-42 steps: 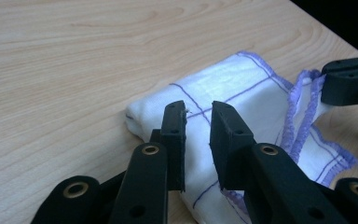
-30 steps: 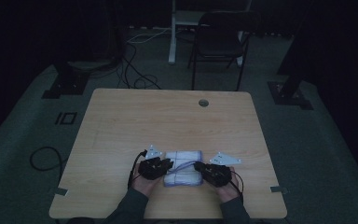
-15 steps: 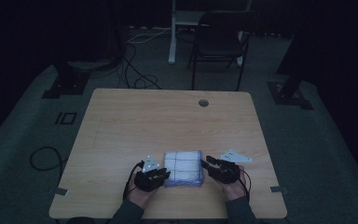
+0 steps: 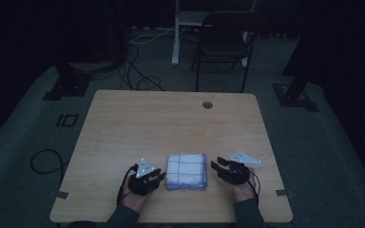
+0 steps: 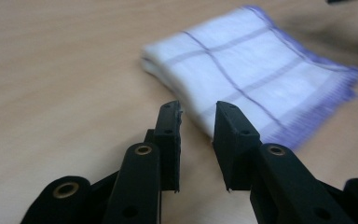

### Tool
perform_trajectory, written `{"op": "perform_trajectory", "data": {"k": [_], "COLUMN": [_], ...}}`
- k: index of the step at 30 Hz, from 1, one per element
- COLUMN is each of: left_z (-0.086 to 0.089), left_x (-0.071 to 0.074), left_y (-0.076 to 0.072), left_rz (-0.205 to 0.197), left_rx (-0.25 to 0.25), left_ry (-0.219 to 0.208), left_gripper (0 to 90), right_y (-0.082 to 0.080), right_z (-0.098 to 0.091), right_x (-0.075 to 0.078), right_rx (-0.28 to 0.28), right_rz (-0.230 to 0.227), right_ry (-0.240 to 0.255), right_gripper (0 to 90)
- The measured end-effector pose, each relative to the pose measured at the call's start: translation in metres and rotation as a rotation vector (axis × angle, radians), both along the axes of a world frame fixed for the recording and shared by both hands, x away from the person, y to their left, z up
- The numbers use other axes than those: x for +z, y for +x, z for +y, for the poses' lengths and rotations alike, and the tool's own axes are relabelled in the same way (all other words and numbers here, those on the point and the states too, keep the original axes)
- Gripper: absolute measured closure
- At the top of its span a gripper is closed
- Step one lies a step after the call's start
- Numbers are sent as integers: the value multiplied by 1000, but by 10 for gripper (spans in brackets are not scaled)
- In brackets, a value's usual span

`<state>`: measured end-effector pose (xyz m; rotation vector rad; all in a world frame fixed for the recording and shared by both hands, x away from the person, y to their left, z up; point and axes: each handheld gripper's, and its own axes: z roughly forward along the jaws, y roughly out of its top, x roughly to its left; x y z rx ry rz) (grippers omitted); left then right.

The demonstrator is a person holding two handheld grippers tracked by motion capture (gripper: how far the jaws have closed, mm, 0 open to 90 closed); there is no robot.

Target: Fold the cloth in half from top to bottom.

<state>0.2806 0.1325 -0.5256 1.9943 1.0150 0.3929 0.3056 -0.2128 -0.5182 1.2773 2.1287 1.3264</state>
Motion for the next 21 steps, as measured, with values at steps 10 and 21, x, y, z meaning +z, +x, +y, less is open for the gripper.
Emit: {"op": "perform_trajectory", "data": {"k": [10,21], "left_z": [25,41], "left_x": [-8,-9], "left_y": [26,36], "left_rz": [14,18], "left_rx": [104,168], "left_ry": [41,47], "left_gripper": [717,707], "right_y": [13,21], "right_z": [-10,-27], "right_x": [-11,-14], "right_rx": [-50,-104], "right_rz": [12,27], "right_ry": [-113,-112], "right_gripper": [600,600]}}
